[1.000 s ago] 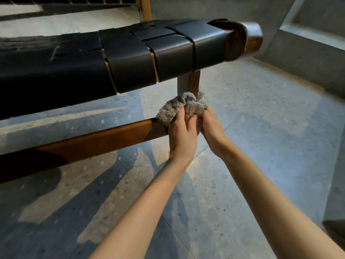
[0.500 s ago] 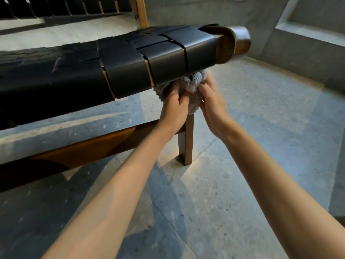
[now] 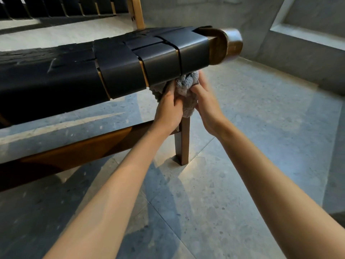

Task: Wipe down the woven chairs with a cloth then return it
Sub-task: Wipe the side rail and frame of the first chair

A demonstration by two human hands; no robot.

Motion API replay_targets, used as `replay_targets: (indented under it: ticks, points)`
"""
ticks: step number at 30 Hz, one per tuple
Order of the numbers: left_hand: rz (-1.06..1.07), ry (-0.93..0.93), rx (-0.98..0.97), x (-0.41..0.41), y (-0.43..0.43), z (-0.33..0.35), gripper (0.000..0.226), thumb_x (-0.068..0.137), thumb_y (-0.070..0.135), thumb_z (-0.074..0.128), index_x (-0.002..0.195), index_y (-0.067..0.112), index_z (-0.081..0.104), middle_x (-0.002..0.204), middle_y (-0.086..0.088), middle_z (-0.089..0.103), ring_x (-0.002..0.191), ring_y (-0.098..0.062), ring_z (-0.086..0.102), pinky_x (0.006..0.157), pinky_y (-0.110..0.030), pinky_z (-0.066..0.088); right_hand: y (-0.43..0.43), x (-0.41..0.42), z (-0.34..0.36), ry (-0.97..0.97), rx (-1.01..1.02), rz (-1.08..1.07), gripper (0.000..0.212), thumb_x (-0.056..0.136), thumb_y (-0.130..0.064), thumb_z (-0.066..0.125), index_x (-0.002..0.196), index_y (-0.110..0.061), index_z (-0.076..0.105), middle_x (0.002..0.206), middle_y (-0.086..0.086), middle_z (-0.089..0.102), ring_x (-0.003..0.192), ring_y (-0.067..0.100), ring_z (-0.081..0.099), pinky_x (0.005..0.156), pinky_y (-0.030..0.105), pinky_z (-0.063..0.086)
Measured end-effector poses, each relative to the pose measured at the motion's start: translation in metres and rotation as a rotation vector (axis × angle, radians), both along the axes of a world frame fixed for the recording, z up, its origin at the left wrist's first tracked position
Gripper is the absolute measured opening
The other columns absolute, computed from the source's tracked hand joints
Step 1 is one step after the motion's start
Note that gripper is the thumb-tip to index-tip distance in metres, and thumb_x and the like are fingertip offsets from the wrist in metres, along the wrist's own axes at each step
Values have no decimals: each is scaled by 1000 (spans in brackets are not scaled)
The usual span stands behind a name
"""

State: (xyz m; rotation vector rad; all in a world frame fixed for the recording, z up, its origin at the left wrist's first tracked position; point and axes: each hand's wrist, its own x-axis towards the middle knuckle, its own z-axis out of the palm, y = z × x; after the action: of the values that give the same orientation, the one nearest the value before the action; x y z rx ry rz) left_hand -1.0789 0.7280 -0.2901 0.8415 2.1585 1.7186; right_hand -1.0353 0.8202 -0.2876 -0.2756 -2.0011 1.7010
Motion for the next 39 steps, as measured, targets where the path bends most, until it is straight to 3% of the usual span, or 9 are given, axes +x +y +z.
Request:
replay_targets:
  ticks: [6,9,13,16,22,25,29,34,39]
  points:
    - [71,60,-147,5,-6,-31,43,101,25,40,143,28,33,139,-3,47,125,-18,47,90,-23,40,-10,2,-30,-64,37,-82,52,102,-14,32,151,-32,23,149,-5,40,128,5,42,93,12,39]
    - [169,104,-109,24,-5,-48,42,98,19,47,139,23,43,139,-4,47,129,-19,43,101,-30,41,-13,12,-47,-114,10,-86,48,103,-16,33,149,-33,28,145,-7,45,117,-3,49,89,9,43]
    - [239,187,-46,48,-8,-84,53,93,5,53,142,20,42,147,-2,40,139,-18,30,115,-34,27,-13,30,-70,-182,6,-94,39,102,-19,41,137,-34,45,111,-25,64,98,-6,60,89,22,51]
    - [218,165,-22,58,-14,-101,55,90,-3,53,140,17,44,144,-3,45,136,-16,35,108,-9,21,-13,42,-87,-236,0,-85,35,101,-25,47,134,-33,50,120,-18,64,111,1,59,101,37,48]
    - [156,-148,-132,61,-27,-130,46,89,11,62,132,24,54,128,-1,60,120,-17,55,102,-38,46,-7,55,-106,-348,34,-126,38,93,-16,58,128,-31,60,125,-8,64,117,9,58,99,42,49]
    - [133,-227,-142,61,-34,-131,38,89,14,63,126,20,59,119,1,66,113,-15,59,98,-37,49,-13,61,-110,-412,64,-213,36,92,-12,58,125,-26,59,124,2,62,111,14,58,92,38,53]
    - [278,-161,-6,70,-35,-111,29,91,25,62,119,22,62,114,8,65,103,-6,60,90,-27,52,-24,74,-101,-338,-16,-263,19,93,-13,55,109,-22,54,105,6,62,78,13,63,64,27,55]
    - [202,-119,39,76,-47,-94,20,87,23,59,104,35,58,106,11,66,97,-5,61,84,-24,50,-41,82,-89,-237,-52,-269,15,90,-10,53,97,-24,55,89,3,66,74,13,62,65,31,51]
    - [28,-202,-105,51,-74,-93,20,78,32,56,97,31,58,94,11,66,90,-6,62,80,-31,53,-58,84,-89,-318,-23,-209,19,93,-11,53,98,-29,54,96,3,66,83,14,66,69,30,55]
